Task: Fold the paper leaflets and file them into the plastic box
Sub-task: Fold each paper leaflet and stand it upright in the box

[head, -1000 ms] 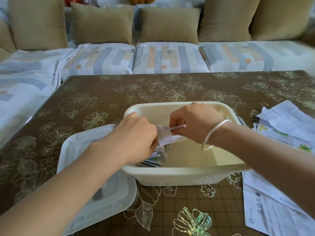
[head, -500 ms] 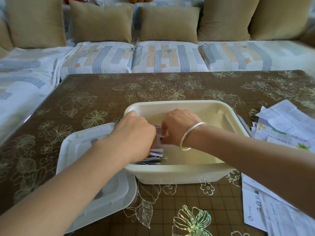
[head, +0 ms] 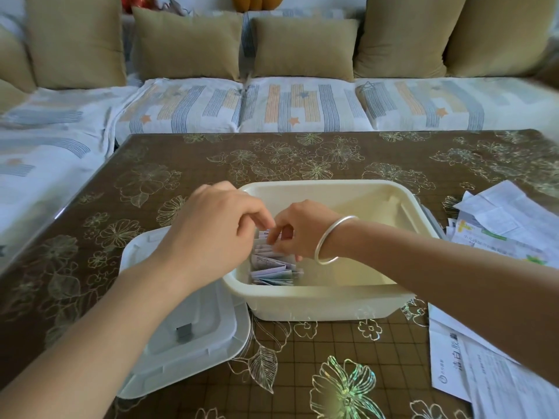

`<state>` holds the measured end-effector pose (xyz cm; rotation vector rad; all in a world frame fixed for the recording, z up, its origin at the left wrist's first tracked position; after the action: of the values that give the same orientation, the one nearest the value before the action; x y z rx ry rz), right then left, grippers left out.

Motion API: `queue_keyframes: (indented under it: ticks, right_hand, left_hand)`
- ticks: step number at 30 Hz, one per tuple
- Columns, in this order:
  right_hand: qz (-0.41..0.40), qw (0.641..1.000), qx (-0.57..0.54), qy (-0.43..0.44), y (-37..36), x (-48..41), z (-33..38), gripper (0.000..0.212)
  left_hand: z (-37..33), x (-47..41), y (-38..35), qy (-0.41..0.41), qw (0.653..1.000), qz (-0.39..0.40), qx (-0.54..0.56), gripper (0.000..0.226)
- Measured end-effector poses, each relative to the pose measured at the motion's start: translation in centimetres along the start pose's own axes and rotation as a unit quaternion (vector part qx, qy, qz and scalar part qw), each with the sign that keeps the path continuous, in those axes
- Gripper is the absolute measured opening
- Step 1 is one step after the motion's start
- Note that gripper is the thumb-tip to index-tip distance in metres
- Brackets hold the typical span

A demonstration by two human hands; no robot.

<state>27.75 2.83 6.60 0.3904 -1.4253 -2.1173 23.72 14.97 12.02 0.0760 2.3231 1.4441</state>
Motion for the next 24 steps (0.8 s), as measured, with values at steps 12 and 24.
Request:
queue_keyframes:
  ticks: [12, 24]
  right_hand:
    - [-0.235, 0.964, -0.125, -0.025, 6.9, 12.6, 0.1, 0.013]
    - [-0.082, 0.918, 0.132, -0.365, -8.7, 32.8, -3.0, 0.075]
  left_hand:
    - [-5.4, 4.1, 0.7, 0.030, 0.991, -0.049, 0.123, 0.042]
    - [-13.5, 15.9, -10.0, 0.039, 0.985, 0.014, 0.165, 0.029]
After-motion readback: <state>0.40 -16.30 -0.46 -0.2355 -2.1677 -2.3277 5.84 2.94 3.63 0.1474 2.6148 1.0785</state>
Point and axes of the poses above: each hand's wrist, its own x-axis away from the middle knuckle, its own y-axis out of the back of the hand, z = x × y, the point moved 5 cm from there along -x, towards the middle knuckle, and after that the axes turned 11 degrees about y, right-handed, at the moved point
